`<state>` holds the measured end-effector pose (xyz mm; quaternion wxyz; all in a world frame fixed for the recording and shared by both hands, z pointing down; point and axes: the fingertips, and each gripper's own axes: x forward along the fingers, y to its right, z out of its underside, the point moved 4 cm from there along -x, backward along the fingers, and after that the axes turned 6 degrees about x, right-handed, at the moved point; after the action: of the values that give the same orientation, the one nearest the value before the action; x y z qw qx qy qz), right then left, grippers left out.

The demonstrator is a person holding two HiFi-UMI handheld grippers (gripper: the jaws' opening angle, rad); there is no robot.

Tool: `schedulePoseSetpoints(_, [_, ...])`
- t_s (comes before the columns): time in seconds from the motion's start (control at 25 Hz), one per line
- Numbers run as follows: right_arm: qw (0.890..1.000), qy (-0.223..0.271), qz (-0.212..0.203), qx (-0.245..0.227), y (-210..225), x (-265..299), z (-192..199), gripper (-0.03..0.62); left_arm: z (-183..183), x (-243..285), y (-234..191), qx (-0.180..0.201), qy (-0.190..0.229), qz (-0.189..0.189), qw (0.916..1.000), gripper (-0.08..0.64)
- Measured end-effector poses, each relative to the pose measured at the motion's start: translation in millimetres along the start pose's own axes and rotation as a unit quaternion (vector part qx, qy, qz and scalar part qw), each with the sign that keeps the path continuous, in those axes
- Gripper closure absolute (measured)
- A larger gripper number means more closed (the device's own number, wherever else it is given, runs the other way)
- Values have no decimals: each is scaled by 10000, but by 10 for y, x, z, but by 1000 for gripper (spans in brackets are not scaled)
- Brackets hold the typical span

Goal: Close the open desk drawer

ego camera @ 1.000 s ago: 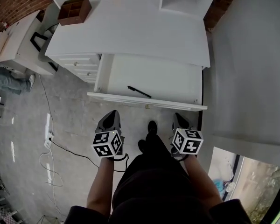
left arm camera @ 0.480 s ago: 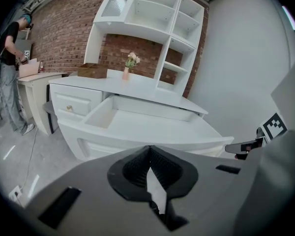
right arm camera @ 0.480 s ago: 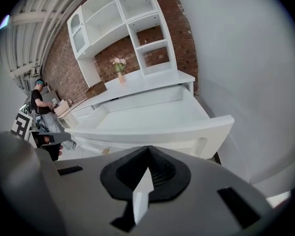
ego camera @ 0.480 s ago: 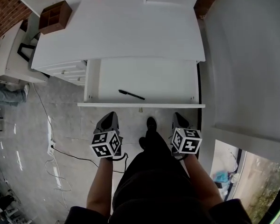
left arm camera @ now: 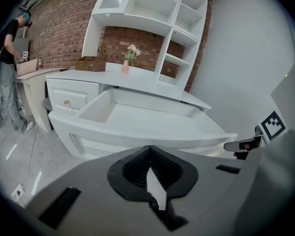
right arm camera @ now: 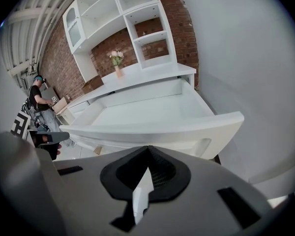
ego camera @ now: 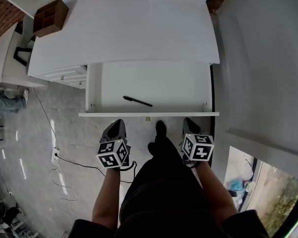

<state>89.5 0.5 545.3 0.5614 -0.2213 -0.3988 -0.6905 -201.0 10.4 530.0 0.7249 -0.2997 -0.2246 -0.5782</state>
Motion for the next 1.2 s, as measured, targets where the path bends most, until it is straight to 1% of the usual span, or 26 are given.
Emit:
schedulePoseSetpoints(0.16, [10000, -53, 8, 46, 43, 60, -10, 588, 3, 47, 5, 6, -46, 9, 10000, 549])
schedulePoseSetpoints(0.48, [9997, -179, -107, -102, -17, 157, -5, 588, -45, 117, 0, -42, -75, 1, 10000, 549])
schedulePoseSetpoints(0.68, [9995, -237, -124, -165, -27, 225, -58, 588, -74, 138, 9, 45, -129, 22, 9999, 549])
schedulePoseSetpoints(1.2, [9990, -257, -147, -330, -32, 451, -339, 588, -323, 389, -69, 91, -113, 29, 9999, 549])
